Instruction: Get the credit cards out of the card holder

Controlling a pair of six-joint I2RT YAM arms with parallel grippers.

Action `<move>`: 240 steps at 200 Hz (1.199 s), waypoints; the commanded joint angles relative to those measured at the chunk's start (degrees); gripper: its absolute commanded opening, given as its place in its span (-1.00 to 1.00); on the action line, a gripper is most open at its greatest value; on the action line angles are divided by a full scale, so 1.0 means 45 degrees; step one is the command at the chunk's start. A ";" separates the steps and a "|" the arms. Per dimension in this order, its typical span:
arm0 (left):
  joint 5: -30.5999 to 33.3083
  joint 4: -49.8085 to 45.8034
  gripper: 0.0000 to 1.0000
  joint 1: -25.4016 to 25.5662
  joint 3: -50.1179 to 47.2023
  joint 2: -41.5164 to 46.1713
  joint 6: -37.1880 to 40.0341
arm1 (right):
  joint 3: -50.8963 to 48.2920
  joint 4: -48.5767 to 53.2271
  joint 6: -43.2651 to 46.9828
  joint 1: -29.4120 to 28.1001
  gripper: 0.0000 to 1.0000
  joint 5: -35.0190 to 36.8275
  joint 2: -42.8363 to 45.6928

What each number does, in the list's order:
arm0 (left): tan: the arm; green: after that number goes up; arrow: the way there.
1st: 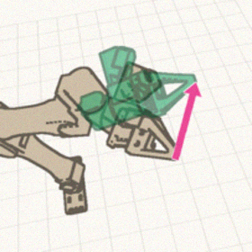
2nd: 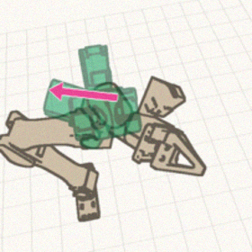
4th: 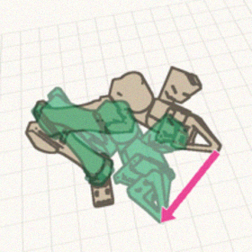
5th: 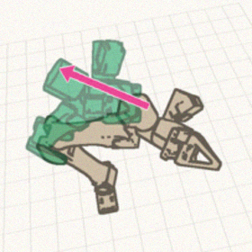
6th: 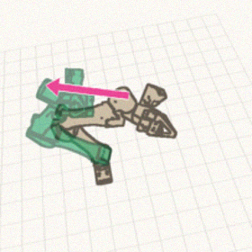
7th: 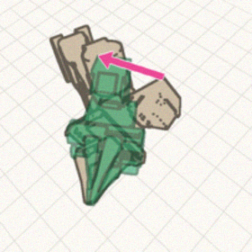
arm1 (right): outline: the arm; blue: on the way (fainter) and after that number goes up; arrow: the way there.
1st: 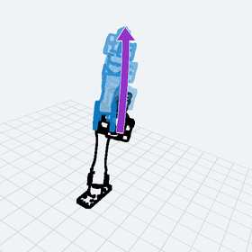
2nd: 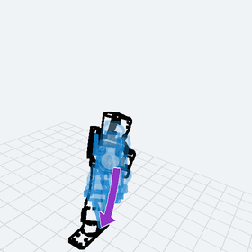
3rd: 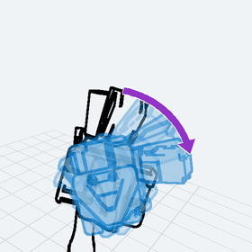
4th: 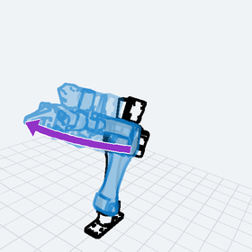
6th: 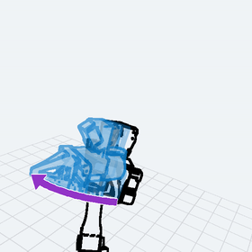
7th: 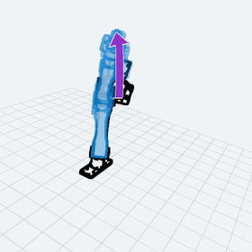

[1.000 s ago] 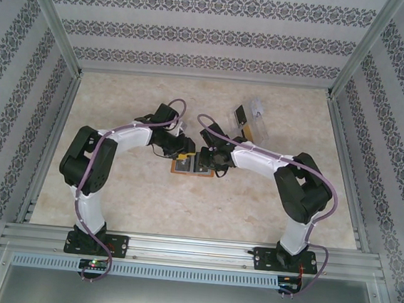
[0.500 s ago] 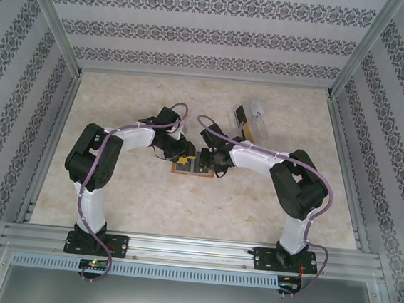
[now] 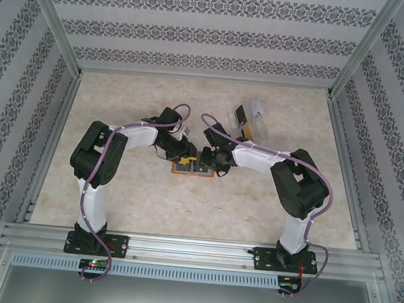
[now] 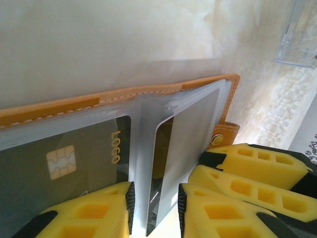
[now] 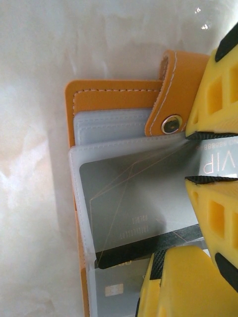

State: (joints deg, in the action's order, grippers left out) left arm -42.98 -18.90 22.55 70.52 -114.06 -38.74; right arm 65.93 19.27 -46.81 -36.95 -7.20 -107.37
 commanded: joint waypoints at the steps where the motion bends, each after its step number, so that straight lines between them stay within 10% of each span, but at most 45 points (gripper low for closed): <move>1: -0.0221 -0.0195 -0.45 0.0128 0.0304 -0.0167 0.0372 | -0.0263 0.0089 -0.0242 0.0106 -0.43 -0.0133 -0.0124; 157: -0.0461 -0.0309 -0.60 0.0151 0.0520 -0.0431 0.0759 | -0.0280 0.0152 -0.0282 0.0140 -0.48 -0.0156 -0.0215; 240: 0.0570 -0.1244 -1.00 0.0097 0.0189 0.0411 0.1575 | -0.0601 0.0305 -0.0470 0.0112 -0.50 0.0163 -0.0154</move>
State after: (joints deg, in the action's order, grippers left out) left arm -42.85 -20.05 22.52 71.61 -114.80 -34.85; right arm 65.25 18.81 -47.90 -36.84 -7.60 -107.31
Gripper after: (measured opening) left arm 0.049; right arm 0.254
